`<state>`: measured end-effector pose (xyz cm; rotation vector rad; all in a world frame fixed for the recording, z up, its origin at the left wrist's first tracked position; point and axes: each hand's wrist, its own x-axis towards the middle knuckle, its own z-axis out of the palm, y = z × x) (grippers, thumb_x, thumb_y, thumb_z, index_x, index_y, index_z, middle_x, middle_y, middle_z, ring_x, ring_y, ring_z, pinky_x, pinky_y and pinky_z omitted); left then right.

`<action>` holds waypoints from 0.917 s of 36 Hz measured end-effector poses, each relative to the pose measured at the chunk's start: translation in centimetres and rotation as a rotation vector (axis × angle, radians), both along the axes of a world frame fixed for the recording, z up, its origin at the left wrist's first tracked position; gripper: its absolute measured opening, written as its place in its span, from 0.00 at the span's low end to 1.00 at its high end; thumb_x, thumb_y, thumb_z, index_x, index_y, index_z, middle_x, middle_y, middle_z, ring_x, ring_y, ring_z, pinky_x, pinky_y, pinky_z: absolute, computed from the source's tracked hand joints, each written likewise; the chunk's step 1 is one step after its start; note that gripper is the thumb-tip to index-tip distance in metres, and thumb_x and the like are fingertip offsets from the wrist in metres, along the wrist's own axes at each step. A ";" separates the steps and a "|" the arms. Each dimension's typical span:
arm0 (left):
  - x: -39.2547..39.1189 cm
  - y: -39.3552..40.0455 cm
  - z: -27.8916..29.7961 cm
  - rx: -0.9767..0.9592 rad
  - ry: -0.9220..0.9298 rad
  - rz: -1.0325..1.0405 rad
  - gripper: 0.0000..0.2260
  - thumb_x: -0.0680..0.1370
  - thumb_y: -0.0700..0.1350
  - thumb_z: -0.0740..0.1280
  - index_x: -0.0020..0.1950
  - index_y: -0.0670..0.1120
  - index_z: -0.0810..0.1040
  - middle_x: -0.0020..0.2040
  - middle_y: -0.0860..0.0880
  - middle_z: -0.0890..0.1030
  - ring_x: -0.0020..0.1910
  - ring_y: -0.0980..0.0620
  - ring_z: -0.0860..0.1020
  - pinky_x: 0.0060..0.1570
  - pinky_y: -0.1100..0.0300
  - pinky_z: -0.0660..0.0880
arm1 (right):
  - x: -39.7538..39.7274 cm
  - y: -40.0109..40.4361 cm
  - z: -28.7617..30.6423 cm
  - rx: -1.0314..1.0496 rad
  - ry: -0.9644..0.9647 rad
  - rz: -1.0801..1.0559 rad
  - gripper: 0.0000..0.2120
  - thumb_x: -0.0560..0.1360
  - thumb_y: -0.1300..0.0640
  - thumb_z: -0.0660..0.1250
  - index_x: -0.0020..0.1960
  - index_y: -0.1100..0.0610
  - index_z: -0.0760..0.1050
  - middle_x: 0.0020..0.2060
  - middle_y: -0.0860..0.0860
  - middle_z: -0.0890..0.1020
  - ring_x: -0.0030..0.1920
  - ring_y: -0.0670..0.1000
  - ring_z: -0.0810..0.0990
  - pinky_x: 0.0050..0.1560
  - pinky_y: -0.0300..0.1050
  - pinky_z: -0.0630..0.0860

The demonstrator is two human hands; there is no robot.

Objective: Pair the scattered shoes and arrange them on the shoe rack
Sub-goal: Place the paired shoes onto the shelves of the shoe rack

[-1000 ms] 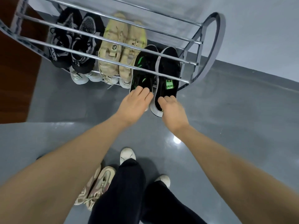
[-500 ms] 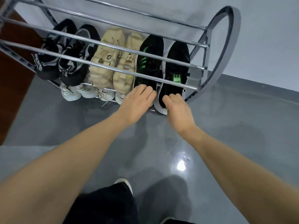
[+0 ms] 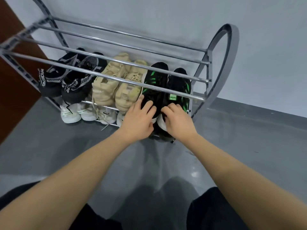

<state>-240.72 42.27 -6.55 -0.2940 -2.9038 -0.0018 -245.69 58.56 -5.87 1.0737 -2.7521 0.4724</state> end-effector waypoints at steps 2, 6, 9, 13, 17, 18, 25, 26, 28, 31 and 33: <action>0.1 0.1 0.8 0.008 -0.076 0.020 0.25 0.61 0.43 0.74 0.56 0.40 0.76 0.55 0.42 0.77 0.59 0.30 0.73 0.51 0.45 0.77 | 0.3 0.6 0.3 -0.006 -0.055 -0.019 0.13 0.71 0.62 0.64 0.56 0.60 0.75 0.47 0.56 0.78 0.46 0.59 0.75 0.39 0.49 0.73; 0.6 0.9 2.1 0.009 -0.248 0.144 0.29 0.70 0.45 0.73 0.68 0.47 0.66 0.69 0.47 0.64 0.69 0.34 0.61 0.51 0.50 0.75 | 1.3 1.0 1.2 0.116 -0.191 -0.024 0.25 0.72 0.52 0.64 0.67 0.58 0.67 0.56 0.53 0.74 0.55 0.56 0.72 0.51 0.49 0.71; 0.6 1.5 2.0 0.007 -0.269 0.203 0.28 0.72 0.39 0.70 0.69 0.47 0.62 0.70 0.47 0.60 0.70 0.37 0.60 0.42 0.54 0.76 | 1.3 0.8 1.3 0.228 -0.250 -0.040 0.33 0.69 0.51 0.71 0.69 0.57 0.61 0.60 0.53 0.70 0.59 0.55 0.70 0.52 0.49 0.71; -0.4 1.7 2.0 -0.005 -0.248 0.244 0.27 0.73 0.38 0.69 0.68 0.47 0.62 0.69 0.47 0.60 0.68 0.37 0.62 0.35 0.57 0.69 | 0.4 0.2 1.1 0.326 -0.226 -0.107 0.34 0.67 0.53 0.73 0.68 0.59 0.61 0.64 0.56 0.68 0.61 0.57 0.67 0.60 0.48 0.66; -0.4 1.4 1.7 0.012 -0.231 0.183 0.22 0.75 0.39 0.67 0.66 0.47 0.64 0.65 0.49 0.64 0.70 0.38 0.61 0.33 0.58 0.68 | 0.6 0.1 1.4 0.330 -0.215 -0.072 0.20 0.68 0.61 0.68 0.58 0.62 0.69 0.58 0.57 0.69 0.57 0.58 0.68 0.53 0.46 0.67; -0.4 1.4 1.7 0.052 -0.220 0.172 0.20 0.75 0.39 0.67 0.65 0.47 0.66 0.64 0.49 0.65 0.70 0.38 0.60 0.34 0.57 0.71 | 0.6 0.3 1.6 0.318 -0.189 -0.057 0.16 0.67 0.63 0.66 0.54 0.61 0.70 0.55 0.58 0.70 0.54 0.59 0.68 0.49 0.45 0.65; -0.9 1.6 2.7 0.390 -0.122 0.104 0.15 0.74 0.39 0.69 0.59 0.41 0.72 0.58 0.45 0.69 0.67 0.40 0.64 0.54 0.47 0.75 | 0.1 1.2 2.7 0.236 -0.032 -0.037 0.17 0.47 0.73 0.69 0.34 0.63 0.72 0.34 0.60 0.75 0.35 0.61 0.75 0.33 0.47 0.68; -0.9 1.6 2.7 0.412 -0.114 0.110 0.14 0.74 0.38 0.69 0.58 0.40 0.72 0.58 0.44 0.69 0.66 0.41 0.65 0.53 0.49 0.75 | 0.1 1.1 2.7 0.229 -0.028 -0.039 0.17 0.47 0.74 0.69 0.34 0.63 0.73 0.34 0.60 0.75 0.35 0.61 0.75 0.33 0.48 0.70; -1.0 1.5 2.5 0.425 -0.118 0.115 0.13 0.74 0.38 0.69 0.57 0.40 0.71 0.57 0.44 0.69 0.65 0.43 0.66 0.54 0.51 0.74 | 0.1 0.7 2.6 0.237 -0.071 -0.047 0.15 0.52 0.74 0.68 0.38 0.64 0.74 0.38 0.61 0.77 0.40 0.63 0.76 0.39 0.51 0.72; -1.3 1.2 1.8 0.389 -0.153 0.109 0.13 0.75 0.38 0.68 0.57 0.41 0.71 0.58 0.45 0.69 0.65 0.43 0.66 0.59 0.55 0.69 | 0.1 0.4 2.7 0.292 -0.106 -0.068 0.15 0.65 0.70 0.63 0.51 0.64 0.74 0.53 0.61 0.75 0.54 0.61 0.71 0.55 0.51 0.67; -1.3 1.3 1.5 0.375 -0.147 0.112 0.12 0.75 0.37 0.67 0.57 0.40 0.71 0.57 0.45 0.69 0.63 0.43 0.67 0.64 0.56 0.65 | 0.1 0.3 2.8 0.339 -0.122 -0.097 0.17 0.68 0.68 0.61 0.56 0.61 0.72 0.58 0.58 0.73 0.59 0.59 0.68 0.60 0.48 0.64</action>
